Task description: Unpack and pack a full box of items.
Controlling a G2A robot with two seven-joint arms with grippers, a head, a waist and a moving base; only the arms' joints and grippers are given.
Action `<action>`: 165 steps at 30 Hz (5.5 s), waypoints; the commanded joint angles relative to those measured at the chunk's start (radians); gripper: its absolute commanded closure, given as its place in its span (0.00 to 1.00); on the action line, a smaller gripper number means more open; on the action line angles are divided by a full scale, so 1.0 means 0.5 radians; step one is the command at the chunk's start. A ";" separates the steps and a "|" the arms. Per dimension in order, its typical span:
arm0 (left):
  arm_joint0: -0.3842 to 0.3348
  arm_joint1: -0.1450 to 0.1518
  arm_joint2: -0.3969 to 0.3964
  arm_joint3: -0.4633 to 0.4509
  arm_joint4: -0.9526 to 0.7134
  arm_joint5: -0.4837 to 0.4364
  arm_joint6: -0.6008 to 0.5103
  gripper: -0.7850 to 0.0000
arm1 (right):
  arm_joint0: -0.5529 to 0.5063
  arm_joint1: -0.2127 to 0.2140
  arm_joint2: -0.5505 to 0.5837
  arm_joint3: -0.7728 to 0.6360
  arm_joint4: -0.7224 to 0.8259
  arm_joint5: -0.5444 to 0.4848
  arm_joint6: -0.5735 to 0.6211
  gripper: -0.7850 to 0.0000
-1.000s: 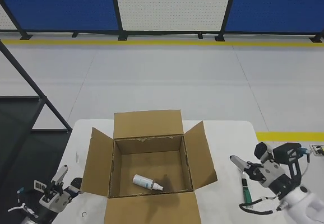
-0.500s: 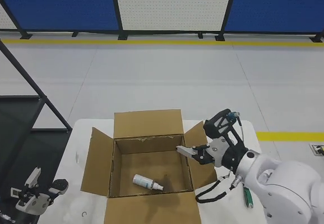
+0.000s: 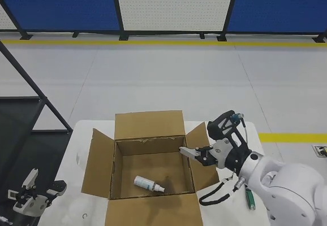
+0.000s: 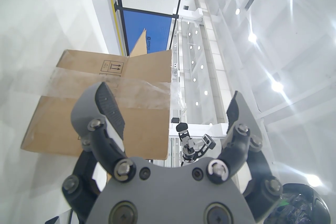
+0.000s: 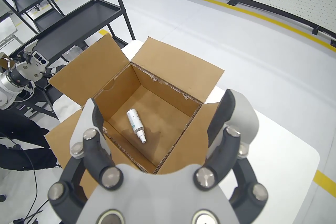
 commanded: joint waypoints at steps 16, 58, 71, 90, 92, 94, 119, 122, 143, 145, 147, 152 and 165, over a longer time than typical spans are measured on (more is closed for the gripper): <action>0.018 0.005 -0.035 0.093 0.086 0.036 -0.042 0.00 | 1.109 -0.258 -1.179 1.420 0.366 -0.189 0.275 0.00; 0.086 -0.013 -0.020 0.031 0.121 -0.045 -0.034 0.00 | 1.555 -1.052 -2.104 2.996 0.372 -0.209 0.283 0.00; 0.090 -0.016 -0.030 0.034 0.104 -0.063 -0.075 0.00 | 1.559 -1.338 -2.186 3.474 0.286 -0.260 0.177 0.44; 0.082 -0.020 -0.054 0.053 0.082 -0.065 -0.098 0.00 | 1.539 -1.495 -2.178 3.825 0.245 -0.380 0.116 0.60; 0.083 -0.020 -0.058 0.055 0.079 -0.069 -0.102 0.00 | 1.537 -1.495 -2.178 3.839 0.247 -0.379 0.113 0.75; 0.084 -0.021 -0.061 0.055 0.075 -0.070 -0.102 0.00 | 1.537 -1.495 -2.179 3.845 0.247 -0.383 0.106 1.00; 0.044 -0.020 -0.009 0.023 0.155 -0.050 -0.155 0.00 | 1.778 -1.393 -1.991 3.860 0.378 -0.563 -0.394 1.00; 0.037 -0.019 -0.011 0.029 0.161 -0.048 -0.155 0.00 | 1.800 -1.362 -1.966 3.816 0.374 -0.545 -0.432 1.00; 0.011 -0.017 0.009 0.047 0.192 -0.030 -0.146 0.00 | 1.274 -0.717 -1.399 2.002 -0.017 -0.001 0.180 1.00; 0.009 -0.017 0.015 0.046 0.198 -0.028 -0.144 0.00 | 1.074 -0.617 -1.243 1.634 -0.147 0.011 0.284 1.00; 0.006 -0.017 0.022 0.043 0.205 -0.026 -0.141 0.00 | 0.863 -0.535 -1.095 1.300 -0.274 0.005 0.369 1.00; 0.001 -0.017 0.042 0.036 0.220 -0.028 -0.140 0.00 | 0.574 -0.445 -0.950 0.885 -0.540 -0.067 0.447 1.00; 0.011 -0.016 0.069 0.029 0.248 -0.028 -0.158 0.00 | 0.533 -0.442 -0.937 0.897 -0.508 -0.087 0.369 1.00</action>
